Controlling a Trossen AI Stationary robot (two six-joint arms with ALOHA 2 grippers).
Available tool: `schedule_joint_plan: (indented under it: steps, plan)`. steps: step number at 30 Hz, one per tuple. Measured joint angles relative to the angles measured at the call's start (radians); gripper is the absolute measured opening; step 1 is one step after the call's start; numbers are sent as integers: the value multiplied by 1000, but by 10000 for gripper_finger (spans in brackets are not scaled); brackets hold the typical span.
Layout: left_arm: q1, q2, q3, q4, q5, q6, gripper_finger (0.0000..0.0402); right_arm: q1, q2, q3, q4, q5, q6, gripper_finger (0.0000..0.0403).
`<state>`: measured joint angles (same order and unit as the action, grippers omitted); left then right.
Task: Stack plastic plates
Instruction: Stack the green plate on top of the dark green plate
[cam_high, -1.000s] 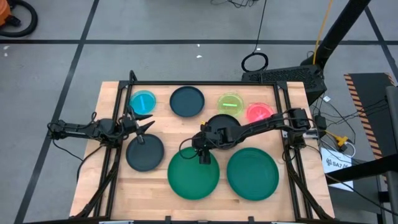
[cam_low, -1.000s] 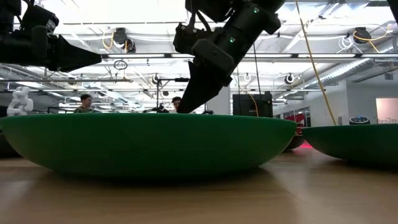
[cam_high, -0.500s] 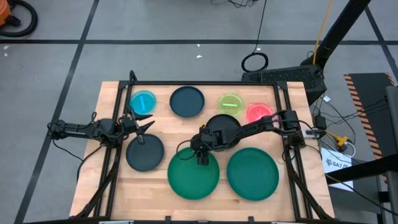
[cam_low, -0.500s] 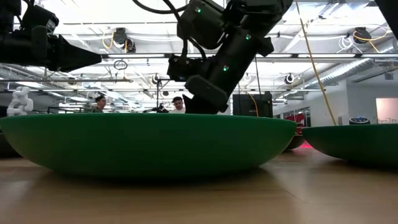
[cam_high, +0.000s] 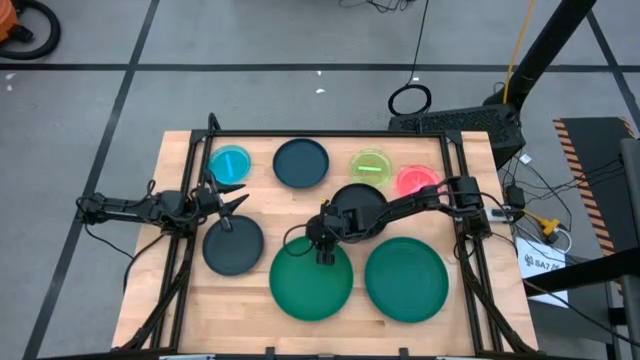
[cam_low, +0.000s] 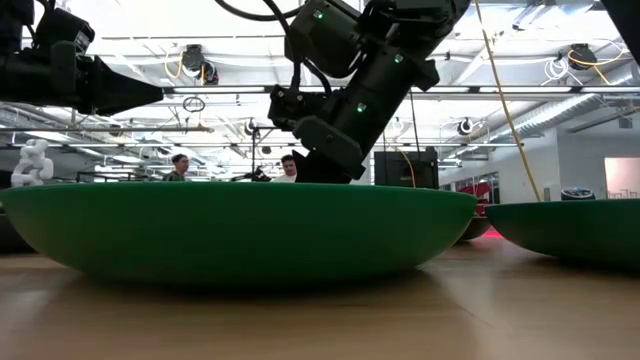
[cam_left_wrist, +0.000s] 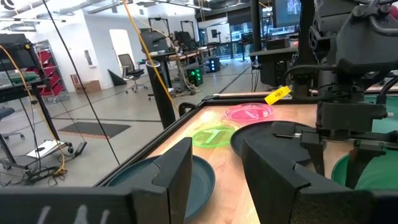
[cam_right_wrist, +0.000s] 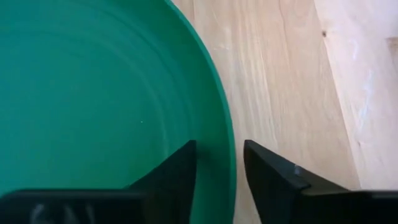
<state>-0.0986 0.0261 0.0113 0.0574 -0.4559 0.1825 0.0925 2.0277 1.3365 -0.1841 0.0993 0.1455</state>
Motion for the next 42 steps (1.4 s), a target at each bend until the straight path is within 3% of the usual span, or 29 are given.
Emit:
schedule_joint_plan:
  steps: [12,29,35,42]
  plan:
    - [0,0,0,0,0,0,147,-1,-2,2,5,-14,55,18]
    - [0,0,0,0,0,-8,147,4,-2,2,0,5,126,17]
    - [0,0,0,0,0,-8,147,15,-1,1,2,82,230,17]
    - [0,0,0,0,0,-8,147,23,-1,1,3,83,239,17]
